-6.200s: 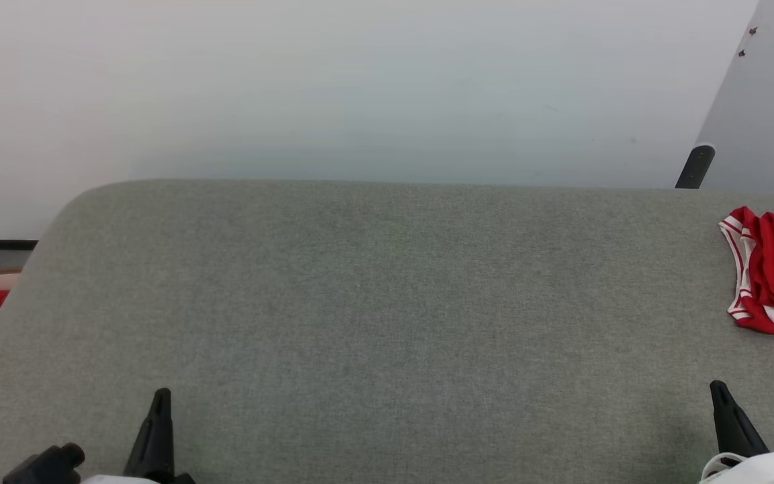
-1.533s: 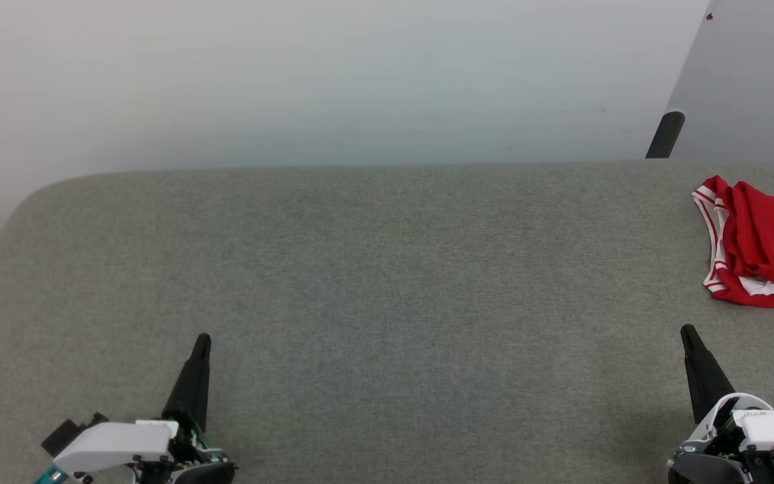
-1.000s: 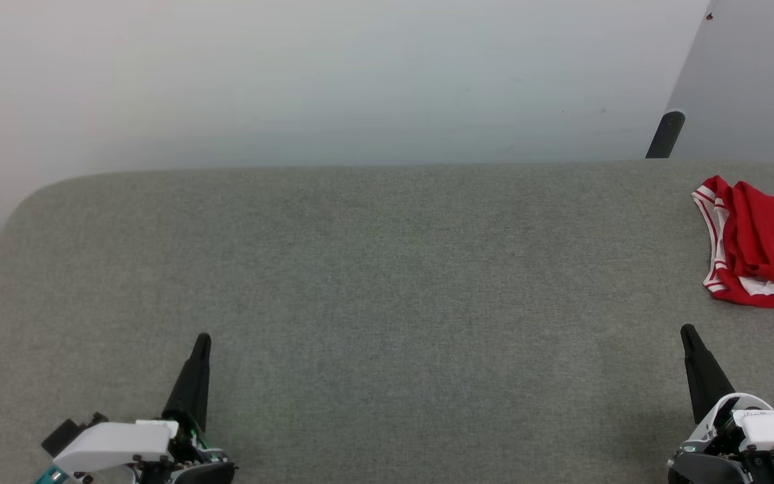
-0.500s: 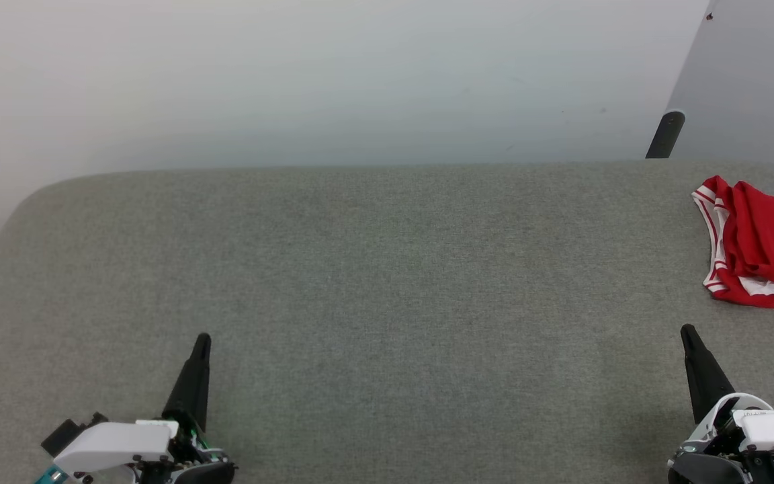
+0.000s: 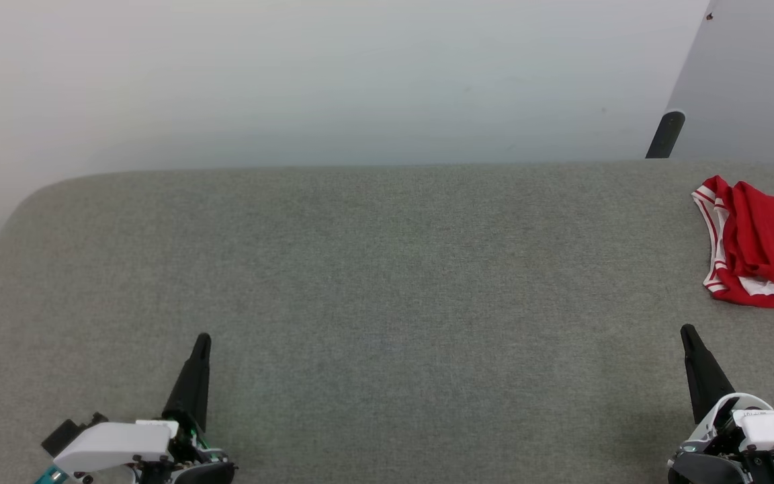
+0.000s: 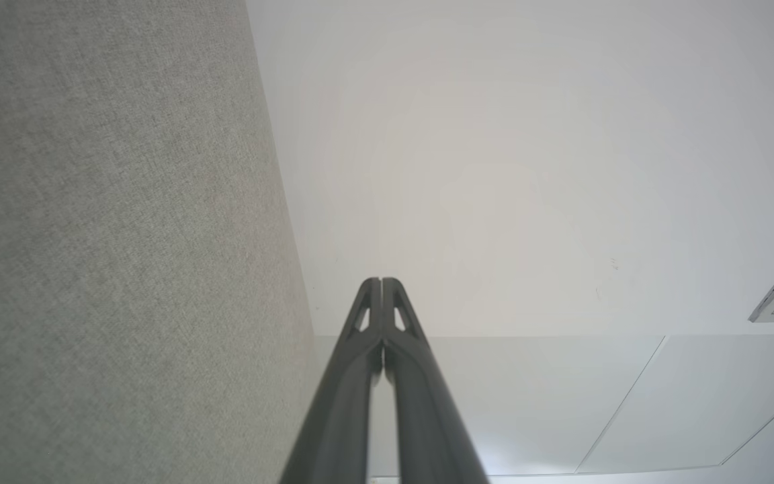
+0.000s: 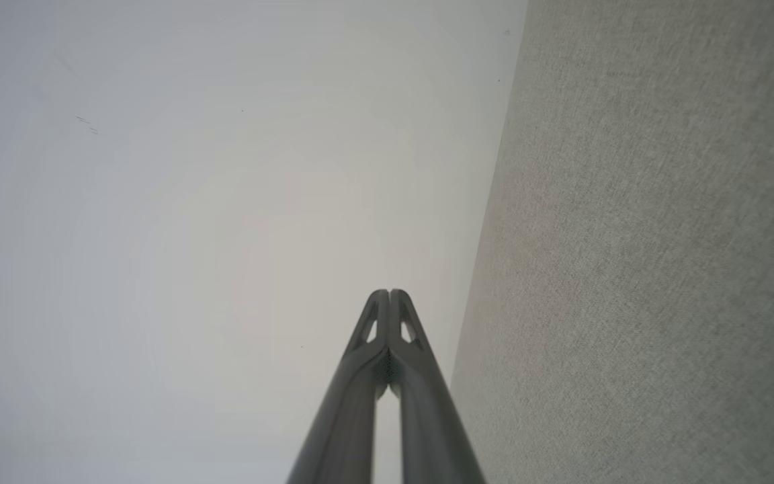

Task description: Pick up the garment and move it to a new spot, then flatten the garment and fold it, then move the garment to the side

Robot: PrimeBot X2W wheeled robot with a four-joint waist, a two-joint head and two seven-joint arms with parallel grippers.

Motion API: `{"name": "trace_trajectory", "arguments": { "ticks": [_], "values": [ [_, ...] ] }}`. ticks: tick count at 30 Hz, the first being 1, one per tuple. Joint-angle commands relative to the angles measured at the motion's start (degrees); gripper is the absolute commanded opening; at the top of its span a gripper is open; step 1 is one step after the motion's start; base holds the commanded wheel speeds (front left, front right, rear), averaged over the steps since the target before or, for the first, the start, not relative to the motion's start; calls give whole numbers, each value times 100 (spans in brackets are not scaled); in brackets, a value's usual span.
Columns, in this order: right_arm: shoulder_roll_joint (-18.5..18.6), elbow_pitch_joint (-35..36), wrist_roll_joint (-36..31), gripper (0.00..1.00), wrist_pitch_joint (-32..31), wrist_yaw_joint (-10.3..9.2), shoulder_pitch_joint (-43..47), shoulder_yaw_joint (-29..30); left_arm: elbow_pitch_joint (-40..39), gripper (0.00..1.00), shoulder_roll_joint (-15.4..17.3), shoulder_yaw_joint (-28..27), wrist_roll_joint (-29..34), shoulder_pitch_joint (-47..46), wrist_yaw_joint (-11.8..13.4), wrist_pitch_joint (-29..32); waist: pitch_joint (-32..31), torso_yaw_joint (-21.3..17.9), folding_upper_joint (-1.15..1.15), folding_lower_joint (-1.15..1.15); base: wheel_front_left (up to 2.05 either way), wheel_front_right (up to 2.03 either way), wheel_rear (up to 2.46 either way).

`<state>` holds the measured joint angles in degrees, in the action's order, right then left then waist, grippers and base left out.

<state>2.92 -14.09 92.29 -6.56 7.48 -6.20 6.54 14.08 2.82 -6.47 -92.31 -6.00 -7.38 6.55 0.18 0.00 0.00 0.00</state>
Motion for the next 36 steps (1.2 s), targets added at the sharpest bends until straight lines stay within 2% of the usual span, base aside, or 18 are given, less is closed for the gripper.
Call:
{"name": "trace_trajectory", "arguments": {
  "ticks": [1,36],
  "values": [
    [-18,12,23,0,-7,2,-12,1,3,0,0,-15,-19,-55,-21,16,0,0,0,0,0,0,0],
    [-19,12,24,0,-6,2,-12,0,4,0,0,-14,-20,-55,-21,15,0,0,0,0,0,0,0]
  ]
}}
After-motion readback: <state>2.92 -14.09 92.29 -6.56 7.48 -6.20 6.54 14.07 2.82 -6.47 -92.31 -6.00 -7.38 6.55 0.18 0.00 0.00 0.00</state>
